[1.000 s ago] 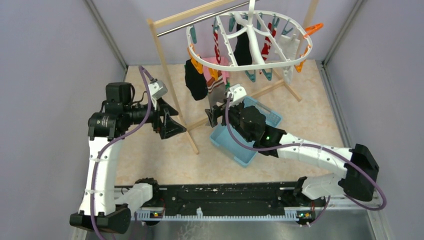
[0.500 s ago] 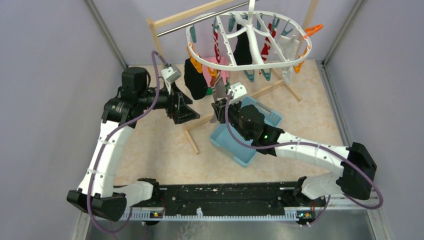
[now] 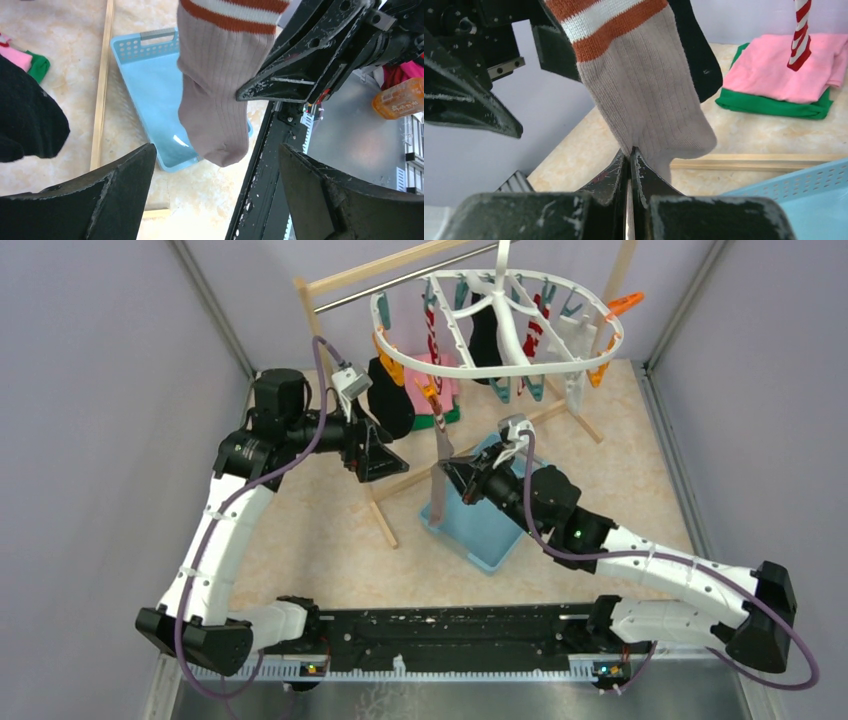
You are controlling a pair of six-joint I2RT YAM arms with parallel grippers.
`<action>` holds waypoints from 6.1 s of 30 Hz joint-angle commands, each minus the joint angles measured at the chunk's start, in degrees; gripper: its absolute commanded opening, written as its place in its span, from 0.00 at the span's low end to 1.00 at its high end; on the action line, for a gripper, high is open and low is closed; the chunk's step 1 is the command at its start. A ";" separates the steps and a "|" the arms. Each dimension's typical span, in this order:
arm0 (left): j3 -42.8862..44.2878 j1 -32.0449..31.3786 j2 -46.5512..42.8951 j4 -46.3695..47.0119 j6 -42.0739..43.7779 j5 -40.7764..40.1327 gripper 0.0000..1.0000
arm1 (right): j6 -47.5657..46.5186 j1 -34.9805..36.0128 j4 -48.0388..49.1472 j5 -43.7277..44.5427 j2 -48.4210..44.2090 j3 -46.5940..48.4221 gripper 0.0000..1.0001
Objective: Remove the socks clipped to the hanger
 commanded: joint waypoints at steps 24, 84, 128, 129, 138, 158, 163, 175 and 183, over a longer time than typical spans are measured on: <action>0.52 -2.89 0.46 10.07 -9.59 1.39 0.99 | 8.85 0.37 0.39 -10.87 1.50 3.58 0.00; -16.62 -7.97 -4.62 14.07 -8.01 -0.71 0.00 | -12.61 -3.57 -11.67 -0.75 6.08 29.39 0.73; -14.33 -11.61 -1.52 12.99 -6.81 -5.70 0.00 | -9.29 -5.42 4.52 -2.56 9.21 24.57 0.59; -14.24 -11.69 -1.52 13.05 -6.87 -5.71 0.00 | -9.33 -5.43 5.32 -2.79 8.96 23.73 0.62; -14.68 -12.85 -2.32 12.45 -5.73 -7.10 0.00 | -10.48 -4.84 8.26 -3.14 6.61 19.13 0.68; -13.77 -14.42 -1.75 11.98 -4.67 -7.65 0.00 | -13.97 -3.59 13.04 0.29 10.71 22.77 0.65; -13.76 -14.53 -1.85 12.00 -4.76 -7.72 0.00 | -14.03 -3.63 13.00 0.46 9.74 22.55 0.62; -14.41 -14.62 -1.79 12.24 -4.85 -7.89 0.00 | -13.77 -3.67 13.58 0.55 9.30 22.85 0.45; -13.25 -15.06 0.25 11.06 -1.55 -10.13 0.00 | -13.18 -4.19 12.47 1.64 8.89 22.78 0.11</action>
